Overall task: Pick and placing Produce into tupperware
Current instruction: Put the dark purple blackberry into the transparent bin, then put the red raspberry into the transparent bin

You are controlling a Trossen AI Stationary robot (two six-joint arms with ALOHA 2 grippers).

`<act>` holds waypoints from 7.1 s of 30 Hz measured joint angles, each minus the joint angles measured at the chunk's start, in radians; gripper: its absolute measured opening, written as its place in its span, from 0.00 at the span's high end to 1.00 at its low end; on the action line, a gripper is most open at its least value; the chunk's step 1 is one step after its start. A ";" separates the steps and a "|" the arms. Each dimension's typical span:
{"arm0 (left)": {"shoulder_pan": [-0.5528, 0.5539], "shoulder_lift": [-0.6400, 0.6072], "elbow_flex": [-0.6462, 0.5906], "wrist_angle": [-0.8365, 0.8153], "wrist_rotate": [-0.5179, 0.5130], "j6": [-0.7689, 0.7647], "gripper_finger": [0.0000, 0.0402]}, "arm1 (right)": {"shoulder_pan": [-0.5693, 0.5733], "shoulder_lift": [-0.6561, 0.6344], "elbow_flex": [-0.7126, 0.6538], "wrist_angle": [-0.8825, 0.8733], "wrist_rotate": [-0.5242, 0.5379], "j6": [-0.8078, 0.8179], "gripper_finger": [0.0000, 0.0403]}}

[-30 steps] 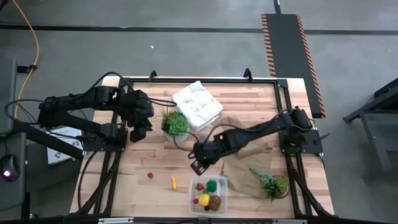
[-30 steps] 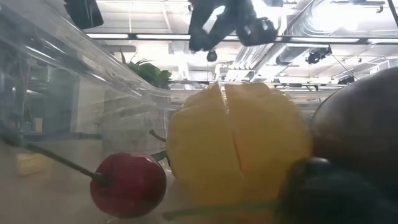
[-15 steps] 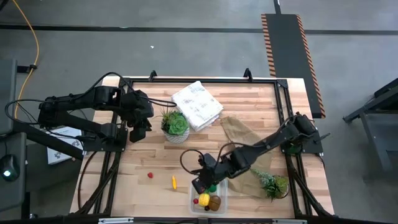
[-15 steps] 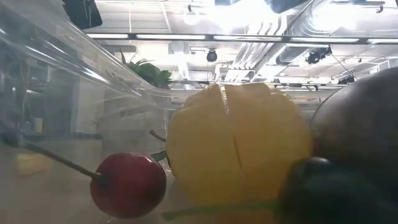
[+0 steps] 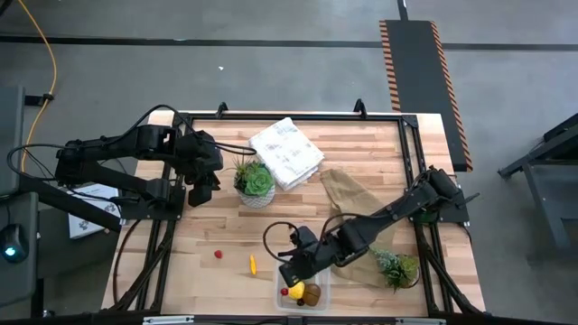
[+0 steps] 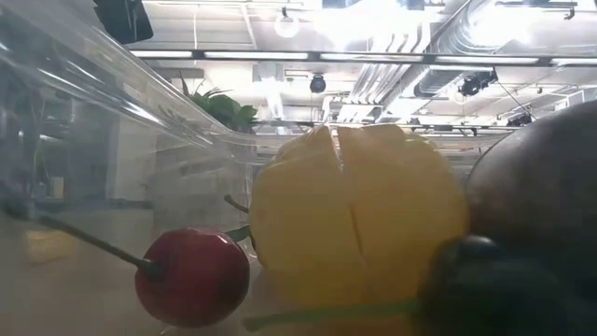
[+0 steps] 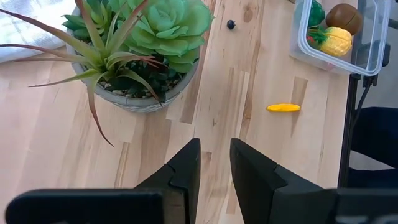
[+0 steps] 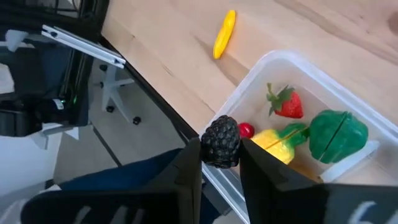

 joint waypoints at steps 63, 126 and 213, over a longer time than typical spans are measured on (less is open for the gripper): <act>0.000 0.000 0.000 -0.001 0.238 0.154 0.81 | 0.010 0.416 0.474 -0.456 0.049 0.015 0.59; -1.093 -0.051 -0.450 0.449 -0.582 -0.558 0.81 | -0.210 -0.436 -0.435 -0.365 0.232 -0.413 0.63; -0.850 0.323 -0.677 0.922 -0.261 0.131 0.46 | -0.071 -0.435 -0.435 -0.199 0.330 -0.050 0.63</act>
